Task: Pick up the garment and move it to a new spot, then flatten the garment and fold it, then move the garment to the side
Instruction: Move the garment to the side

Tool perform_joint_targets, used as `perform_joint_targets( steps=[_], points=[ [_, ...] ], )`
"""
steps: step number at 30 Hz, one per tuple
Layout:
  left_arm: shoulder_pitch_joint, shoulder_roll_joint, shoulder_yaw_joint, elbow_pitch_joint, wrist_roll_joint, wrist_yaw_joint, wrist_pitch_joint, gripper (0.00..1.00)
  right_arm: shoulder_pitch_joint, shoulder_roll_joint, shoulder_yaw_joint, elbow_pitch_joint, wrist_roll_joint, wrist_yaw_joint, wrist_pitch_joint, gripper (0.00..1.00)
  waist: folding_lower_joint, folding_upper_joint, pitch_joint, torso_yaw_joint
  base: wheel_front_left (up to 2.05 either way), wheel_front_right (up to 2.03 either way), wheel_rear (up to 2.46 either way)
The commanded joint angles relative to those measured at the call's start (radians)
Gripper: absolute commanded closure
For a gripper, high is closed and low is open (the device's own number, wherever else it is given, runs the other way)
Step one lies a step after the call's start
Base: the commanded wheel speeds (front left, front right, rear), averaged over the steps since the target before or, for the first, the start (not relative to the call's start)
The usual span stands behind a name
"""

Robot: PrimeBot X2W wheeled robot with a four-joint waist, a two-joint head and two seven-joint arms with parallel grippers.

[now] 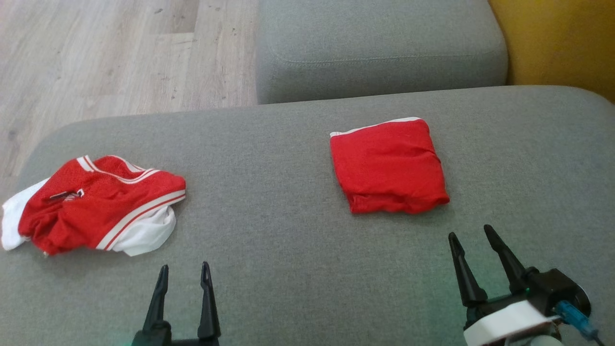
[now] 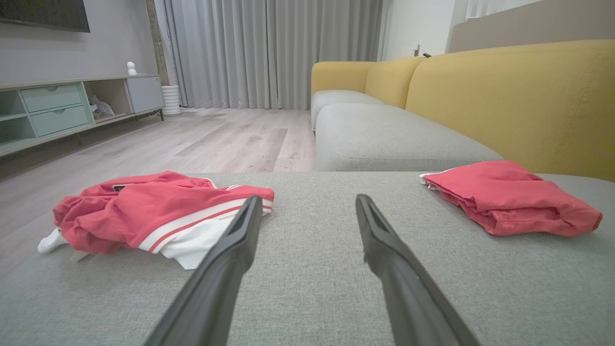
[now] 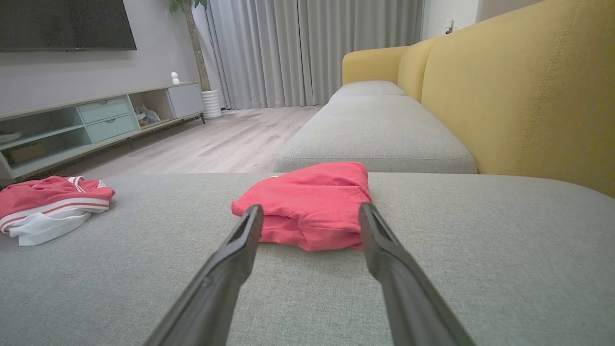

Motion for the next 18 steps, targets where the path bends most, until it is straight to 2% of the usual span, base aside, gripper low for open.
perform_joint_targets(
  steps=[1,13,18],
  points=[
    [-0.031,-0.003,0.04,-0.035,0.011,0.005,-0.005,0.0,-0.027,-0.005,0.022,-0.026,-0.007,0.007,-0.011,0.0,0.0,0.0,0.001,-0.003,0.0,0.0,0.0],
    [-0.039,-0.003,0.041,-0.044,0.021,0.001,-0.005,0.0,-0.047,-0.001,0.027,-0.007,-0.012,0.007,-0.011,0.0,0.0,0.0,0.029,-0.012,0.0,0.0,0.0],
    [-0.057,-0.003,0.028,-0.052,0.028,0.0,-0.005,0.0,-0.13,-0.013,0.033,0.064,0.0,0.007,-0.011,0.0,0.0,0.0,0.081,-0.016,0.0,0.0,0.0]
  ],
)
